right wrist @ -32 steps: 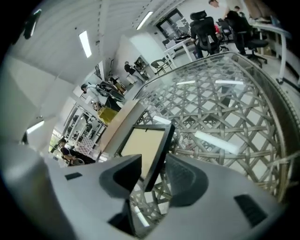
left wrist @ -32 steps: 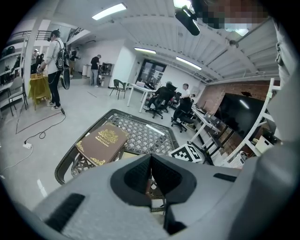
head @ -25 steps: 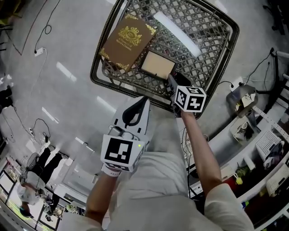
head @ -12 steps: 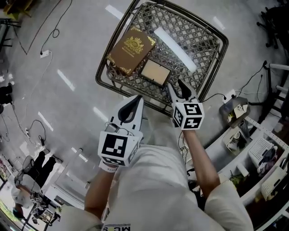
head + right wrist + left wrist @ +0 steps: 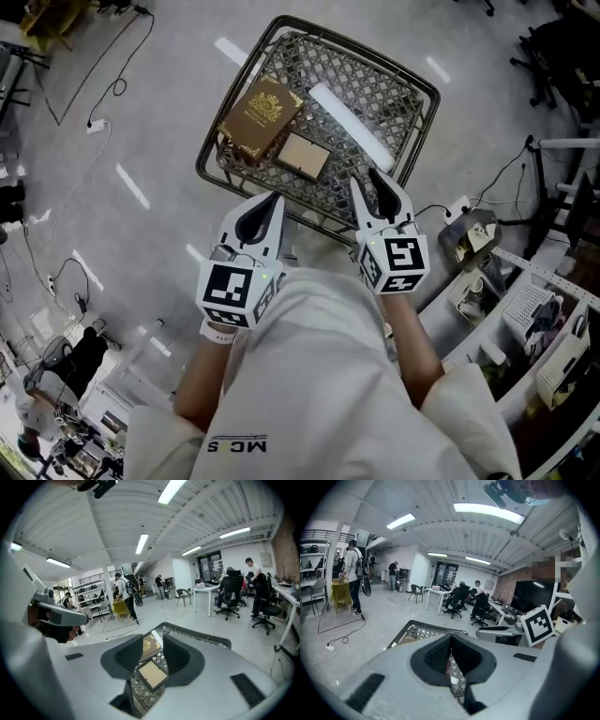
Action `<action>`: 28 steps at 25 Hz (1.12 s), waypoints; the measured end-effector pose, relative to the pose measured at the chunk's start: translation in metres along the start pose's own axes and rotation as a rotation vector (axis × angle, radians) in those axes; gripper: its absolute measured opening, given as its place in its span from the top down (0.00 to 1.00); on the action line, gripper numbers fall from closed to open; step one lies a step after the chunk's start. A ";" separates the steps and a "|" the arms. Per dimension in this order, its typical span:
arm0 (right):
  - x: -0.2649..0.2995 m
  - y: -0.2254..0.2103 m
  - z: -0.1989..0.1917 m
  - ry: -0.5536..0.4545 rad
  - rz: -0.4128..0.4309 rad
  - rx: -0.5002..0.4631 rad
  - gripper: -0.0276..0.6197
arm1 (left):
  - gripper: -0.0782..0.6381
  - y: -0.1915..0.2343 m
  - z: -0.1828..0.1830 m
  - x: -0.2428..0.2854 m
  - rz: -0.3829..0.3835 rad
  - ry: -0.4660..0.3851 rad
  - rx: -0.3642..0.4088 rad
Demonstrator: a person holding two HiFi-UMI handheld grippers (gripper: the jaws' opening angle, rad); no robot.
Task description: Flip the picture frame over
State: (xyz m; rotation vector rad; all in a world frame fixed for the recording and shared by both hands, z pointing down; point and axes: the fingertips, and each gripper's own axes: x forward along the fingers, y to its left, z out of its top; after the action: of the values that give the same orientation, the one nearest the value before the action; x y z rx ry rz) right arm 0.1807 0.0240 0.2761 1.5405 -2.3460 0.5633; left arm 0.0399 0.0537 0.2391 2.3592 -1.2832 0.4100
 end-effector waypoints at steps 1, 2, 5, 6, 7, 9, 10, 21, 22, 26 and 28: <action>-0.007 0.001 0.009 -0.023 0.000 -0.016 0.74 | 0.86 -0.003 0.004 -0.003 0.001 -0.008 0.004; -0.015 0.002 0.017 -0.045 0.001 -0.031 0.75 | 0.86 -0.005 0.007 -0.005 0.000 -0.015 0.008; -0.034 0.004 0.034 -0.097 -0.001 -0.062 0.81 | 0.86 -0.014 0.017 -0.012 -0.001 -0.042 0.020; -0.039 0.005 0.039 -0.112 -0.004 -0.068 0.84 | 0.86 -0.017 0.021 -0.014 -0.001 -0.053 0.024; -0.043 0.005 0.043 -0.125 -0.005 -0.073 0.86 | 0.86 -0.019 0.024 -0.016 0.001 -0.063 0.028; -0.050 0.007 0.048 -0.142 -0.005 -0.083 0.86 | 0.86 -0.021 0.028 -0.020 0.006 -0.079 0.034; -0.054 0.008 0.050 -0.151 -0.005 -0.085 0.87 | 0.86 -0.022 0.030 -0.021 0.009 -0.086 0.037; -0.088 0.011 0.064 -0.196 0.058 -0.053 0.93 | 0.86 -0.034 0.041 -0.032 0.017 -0.132 0.051; -0.090 0.012 0.063 -0.191 0.074 -0.052 0.93 | 0.86 -0.036 0.040 -0.033 0.014 -0.132 0.053; -0.096 0.025 0.059 -0.143 0.164 -0.150 0.93 | 0.86 -0.040 0.038 -0.035 -0.001 -0.127 0.053; -0.098 0.037 0.055 -0.110 0.217 -0.204 0.93 | 0.86 -0.040 0.035 -0.038 -0.003 -0.120 0.051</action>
State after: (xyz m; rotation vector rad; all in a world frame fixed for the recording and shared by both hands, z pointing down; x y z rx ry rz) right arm 0.1841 0.0916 0.1786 1.2672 -2.5810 0.2795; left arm 0.0558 0.0832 0.1835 2.4608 -1.3376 0.3079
